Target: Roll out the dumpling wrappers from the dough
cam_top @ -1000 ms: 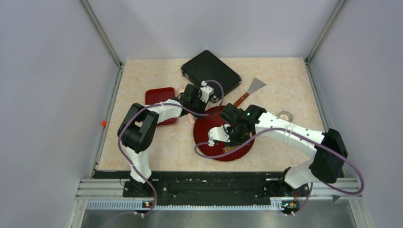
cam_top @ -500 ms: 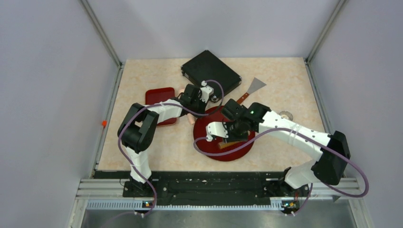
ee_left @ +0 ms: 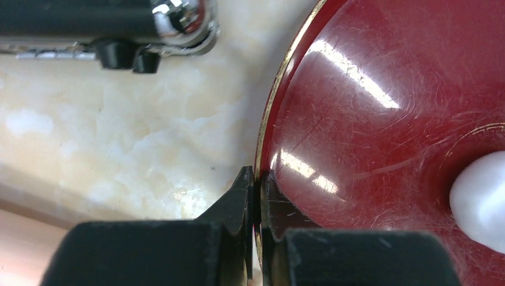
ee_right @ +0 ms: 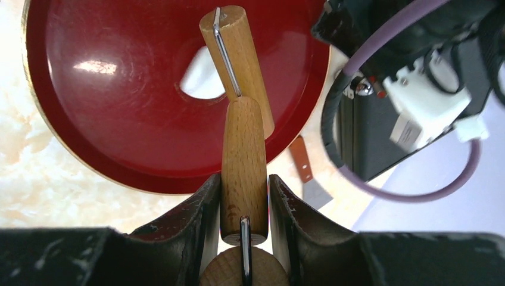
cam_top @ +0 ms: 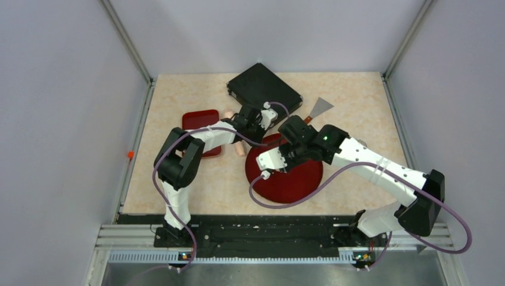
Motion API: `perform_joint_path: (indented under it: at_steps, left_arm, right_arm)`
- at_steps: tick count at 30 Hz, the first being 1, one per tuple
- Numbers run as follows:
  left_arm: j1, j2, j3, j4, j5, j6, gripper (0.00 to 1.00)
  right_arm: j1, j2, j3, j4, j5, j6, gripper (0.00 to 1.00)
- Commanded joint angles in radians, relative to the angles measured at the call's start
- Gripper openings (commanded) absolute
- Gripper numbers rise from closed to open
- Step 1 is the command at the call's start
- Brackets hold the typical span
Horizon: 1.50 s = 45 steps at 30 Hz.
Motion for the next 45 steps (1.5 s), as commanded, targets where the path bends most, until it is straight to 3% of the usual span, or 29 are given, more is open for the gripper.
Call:
perform_joint_path:
  at_steps: [1,7,14,24,28,33,36,45]
  left_arm:
    - [-0.055,0.04,0.037,-0.072,-0.059,0.157,0.0]
    - [-0.071,0.05,0.054,-0.086,-0.062,0.179,0.0]
    - [-0.071,0.027,-0.005,-0.047,-0.075,0.178,0.0]
    - [-0.069,0.017,-0.038,-0.01,-0.065,0.177,0.0]
    - [-0.069,0.011,-0.054,0.007,-0.062,0.177,0.0]
    - [-0.069,0.004,-0.066,0.021,-0.06,0.176,0.0]
    - [-0.069,0.001,-0.068,0.025,-0.061,0.175,0.0]
    - [-0.07,0.001,-0.071,0.028,-0.061,0.175,0.0]
  right_arm:
    - [0.012,-0.027,0.052,-0.01,-0.067,-0.169,0.0]
    - [0.015,-0.018,-0.042,-0.011,-0.019,-0.281,0.0]
    - [0.016,-0.091,-0.146,-0.014,-0.112,-0.313,0.0]
    - [0.016,-0.097,-0.375,0.162,-0.053,-0.337,0.0]
    - [0.015,-0.105,-0.35,0.153,-0.04,-0.329,0.0]
    - [0.016,-0.117,-0.155,-0.03,-0.099,-0.295,0.0]
    - [0.016,-0.116,-0.081,-0.057,-0.081,-0.283,0.0]
    - [0.015,-0.046,-0.186,0.174,0.037,-0.315,0.0]
